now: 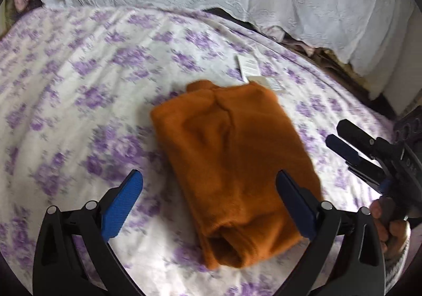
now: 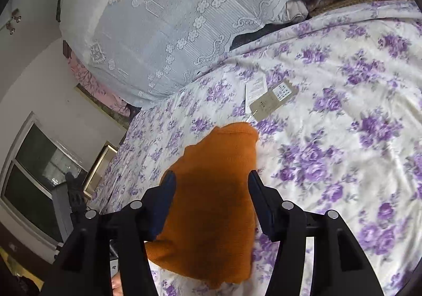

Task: Fold small clothes
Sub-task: 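Press the folded bundle flat with the right tool beside the left tool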

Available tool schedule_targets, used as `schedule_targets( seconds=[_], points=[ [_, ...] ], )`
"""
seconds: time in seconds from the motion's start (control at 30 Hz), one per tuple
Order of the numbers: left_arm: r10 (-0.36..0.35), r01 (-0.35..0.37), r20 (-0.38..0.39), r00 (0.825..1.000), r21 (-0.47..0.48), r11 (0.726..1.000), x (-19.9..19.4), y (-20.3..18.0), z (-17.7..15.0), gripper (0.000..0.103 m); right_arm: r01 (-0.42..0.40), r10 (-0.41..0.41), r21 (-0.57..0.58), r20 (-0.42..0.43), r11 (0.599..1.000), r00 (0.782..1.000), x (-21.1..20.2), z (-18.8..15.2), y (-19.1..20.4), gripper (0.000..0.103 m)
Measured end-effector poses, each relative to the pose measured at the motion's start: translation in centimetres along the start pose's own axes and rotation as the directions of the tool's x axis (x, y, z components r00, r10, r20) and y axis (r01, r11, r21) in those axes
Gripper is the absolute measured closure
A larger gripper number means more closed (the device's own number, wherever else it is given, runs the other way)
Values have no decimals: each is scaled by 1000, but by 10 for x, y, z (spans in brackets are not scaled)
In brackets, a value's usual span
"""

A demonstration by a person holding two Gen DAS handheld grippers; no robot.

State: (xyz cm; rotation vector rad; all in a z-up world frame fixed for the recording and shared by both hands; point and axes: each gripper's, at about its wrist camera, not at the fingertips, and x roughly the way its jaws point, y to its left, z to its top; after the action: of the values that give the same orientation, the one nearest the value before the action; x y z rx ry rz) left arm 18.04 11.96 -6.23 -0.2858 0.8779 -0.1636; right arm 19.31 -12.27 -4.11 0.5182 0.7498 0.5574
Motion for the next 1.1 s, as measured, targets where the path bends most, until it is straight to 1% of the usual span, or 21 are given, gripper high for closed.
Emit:
schedule_targets(
  seconds=[0.03, 0.1, 0.17, 0.2, 0.23, 0.27, 0.3, 0.37, 0.47, 0.53, 0.63, 0.8, 1.0, 1.03, 1.1],
  points=[
    [-39, 39, -22, 999, -19, 999, 3, 2, -1, 5, -1, 1, 7, 5, 1000, 1000, -3, 1, -2, 45],
    [-91, 89, -53, 994, -49, 995, 9, 4, -2, 5, -4, 4, 23, 4, 1000, 1000, -7, 3, -7, 44],
    [-153, 147, -78, 985, -85, 985, 15, 8, -3, 5, -8, 8, 47, -8, 999, 1000, -6, 3, -13, 43],
    [-187, 177, -90, 978, -103, 979, 18, 11, -4, 5, -11, 12, 59, -18, 998, 1000, -4, 3, -15, 43],
    [-230, 217, -105, 967, -124, 968, 22, 12, -5, 5, -14, 16, 70, -30, 997, 999, -1, 1, -16, 42],
    [-254, 238, -117, 960, -133, 962, 25, 12, -7, 5, -17, 21, 80, -47, 997, 999, 3, -1, -18, 42],
    [-256, 239, -125, 959, -131, 962, 28, 11, -7, 5, -18, 23, 84, -59, 996, 998, 6, -2, -19, 42],
    [-234, 220, -138, 962, -109, 969, 33, 6, -8, 5, -16, 23, 89, -84, 996, 996, 13, -5, -20, 42],
    [-221, 211, -146, 964, -85, 974, 39, 0, -8, 5, -18, 30, 102, -117, 995, 993, 23, -11, -23, 42],
    [-219, 210, -146, 965, -80, 975, 43, -2, -6, 5, -17, 32, 112, -135, 994, 990, 30, -14, -26, 42],
    [-237, 226, -145, 961, -88, 970, 50, -4, -2, 5, -22, 43, 131, -161, 991, 986, 41, -17, -28, 42],
    [-243, 234, -140, 960, -80, 969, 51, -6, -1, 5, -31, 54, 132, -178, 991, 983, 56, -15, -26, 42],
    [-244, 237, -126, 961, -68, 969, 55, -7, 1, 5, -21, 44, 116, -196, 993, 980, 77, -11, -23, 42],
    [-241, 235, -123, 963, -64, 970, 56, -8, 2, 6, -20, 41, 108, -194, 994, 980, 79, -11, -23, 43],
    [-239, 234, -117, 964, -59, 971, 56, -8, 2, 9, -13, 28, 85, -182, 996, 983, 79, -12, -22, 47]
  ],
)
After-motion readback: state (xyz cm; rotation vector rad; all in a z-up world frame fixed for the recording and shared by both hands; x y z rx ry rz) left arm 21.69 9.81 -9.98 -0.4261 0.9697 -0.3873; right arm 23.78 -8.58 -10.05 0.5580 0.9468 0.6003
